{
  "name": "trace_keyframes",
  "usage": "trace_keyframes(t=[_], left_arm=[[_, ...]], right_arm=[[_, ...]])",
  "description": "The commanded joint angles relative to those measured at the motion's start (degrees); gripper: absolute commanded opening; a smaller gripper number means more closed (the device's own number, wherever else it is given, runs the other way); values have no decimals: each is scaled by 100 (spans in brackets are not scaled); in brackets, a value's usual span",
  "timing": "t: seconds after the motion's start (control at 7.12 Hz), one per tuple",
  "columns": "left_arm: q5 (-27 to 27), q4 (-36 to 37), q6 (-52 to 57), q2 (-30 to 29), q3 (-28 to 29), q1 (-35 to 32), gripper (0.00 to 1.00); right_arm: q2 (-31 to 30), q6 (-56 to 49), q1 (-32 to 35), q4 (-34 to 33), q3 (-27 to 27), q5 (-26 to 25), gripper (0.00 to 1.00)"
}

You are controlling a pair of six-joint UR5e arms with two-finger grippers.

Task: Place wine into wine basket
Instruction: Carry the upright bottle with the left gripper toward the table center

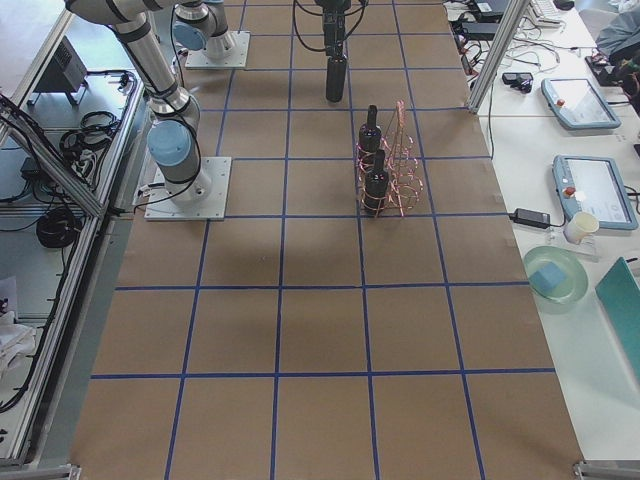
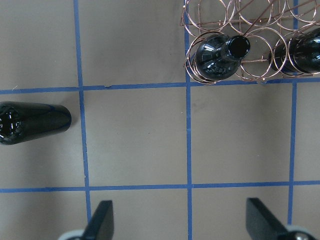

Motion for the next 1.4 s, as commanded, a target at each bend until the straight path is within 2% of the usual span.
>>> trace_keyframes(t=[0.0,0.14,0.28,1.26], left_arm=[[-16,-31,-2,6,-49,-32,0],[10,-31,15,14,-102,-119,0],[19,-40,15,14,-111,-154,0],[10,-154,59,67,-129,-181,0]], right_arm=[[10,18,0,-19,1,26,95],[2,18,0,-10,1,35,99],[2,18,9,-10,1,36,96],[2,18,9,-10,9,27,97]])
